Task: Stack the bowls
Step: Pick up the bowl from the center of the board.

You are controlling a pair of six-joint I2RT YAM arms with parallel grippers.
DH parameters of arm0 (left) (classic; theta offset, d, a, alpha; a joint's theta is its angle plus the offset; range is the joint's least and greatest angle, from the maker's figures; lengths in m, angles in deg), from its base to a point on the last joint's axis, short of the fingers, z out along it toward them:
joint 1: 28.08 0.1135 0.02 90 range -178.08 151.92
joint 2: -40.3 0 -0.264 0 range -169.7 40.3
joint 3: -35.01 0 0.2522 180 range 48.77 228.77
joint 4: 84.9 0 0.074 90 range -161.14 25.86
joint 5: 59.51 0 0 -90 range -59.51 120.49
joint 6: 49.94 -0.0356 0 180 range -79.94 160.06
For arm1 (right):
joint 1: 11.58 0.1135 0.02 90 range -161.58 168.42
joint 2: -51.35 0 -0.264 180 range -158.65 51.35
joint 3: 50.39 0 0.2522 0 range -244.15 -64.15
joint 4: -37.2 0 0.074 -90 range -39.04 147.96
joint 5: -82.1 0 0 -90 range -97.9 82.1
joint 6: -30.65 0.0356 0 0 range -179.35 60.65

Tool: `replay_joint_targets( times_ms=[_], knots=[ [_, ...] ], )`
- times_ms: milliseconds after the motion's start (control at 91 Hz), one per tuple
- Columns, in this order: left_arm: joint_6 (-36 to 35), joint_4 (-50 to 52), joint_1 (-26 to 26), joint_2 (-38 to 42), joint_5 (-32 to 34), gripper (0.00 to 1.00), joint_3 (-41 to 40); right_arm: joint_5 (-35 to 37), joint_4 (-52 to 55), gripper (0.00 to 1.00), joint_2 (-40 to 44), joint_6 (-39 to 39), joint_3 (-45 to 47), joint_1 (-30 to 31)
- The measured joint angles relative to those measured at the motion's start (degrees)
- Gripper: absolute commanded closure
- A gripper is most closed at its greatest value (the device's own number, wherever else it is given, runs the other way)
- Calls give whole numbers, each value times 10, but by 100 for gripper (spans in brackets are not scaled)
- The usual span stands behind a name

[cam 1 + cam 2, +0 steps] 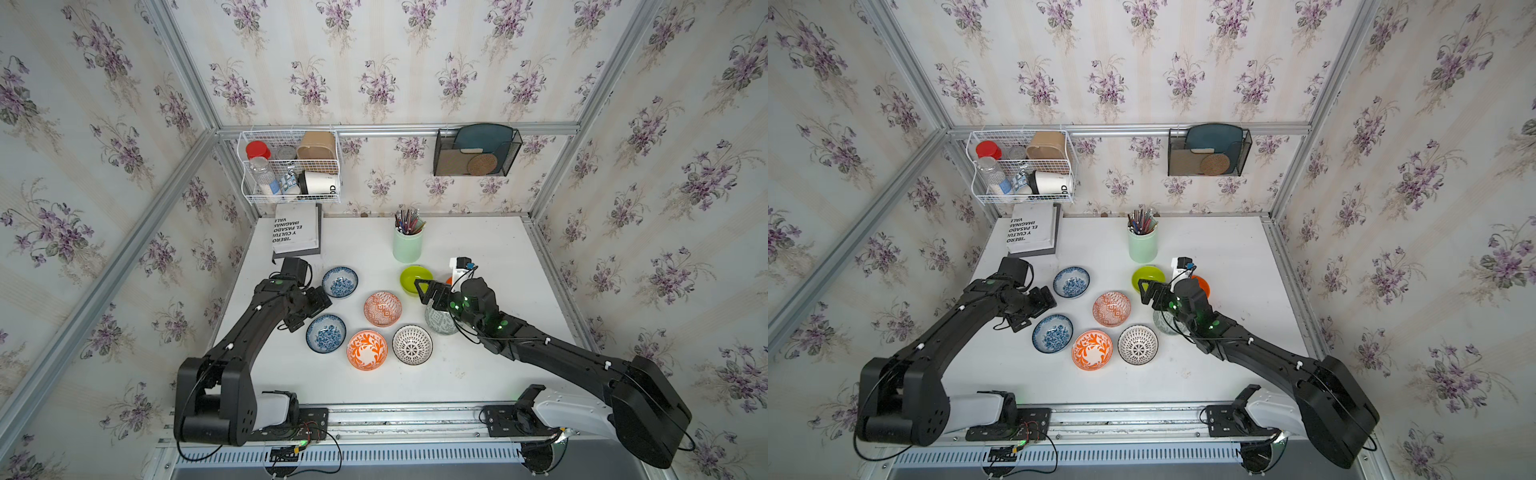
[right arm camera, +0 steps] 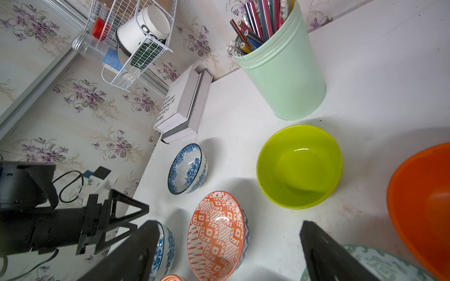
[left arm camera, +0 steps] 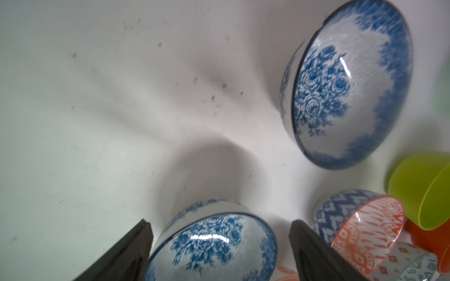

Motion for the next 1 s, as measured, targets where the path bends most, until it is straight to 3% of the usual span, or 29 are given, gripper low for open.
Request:
replay_joint_targets(
  times_ms=[220,582,769,1000],
  knots=[
    [9,38,0,96,0,17,-63,-6,-2,3,2,1,5,0],
    [13,42,0,115,-14,31,-125,-6,-12,0,9,5,13,0],
    [12,25,0,90,-16,56,-126,-8,-14,0,7,7,13,0],
    [10,15,0,81,-15,79,-126,-8,-14,0,4,11,13,0]
  ],
)
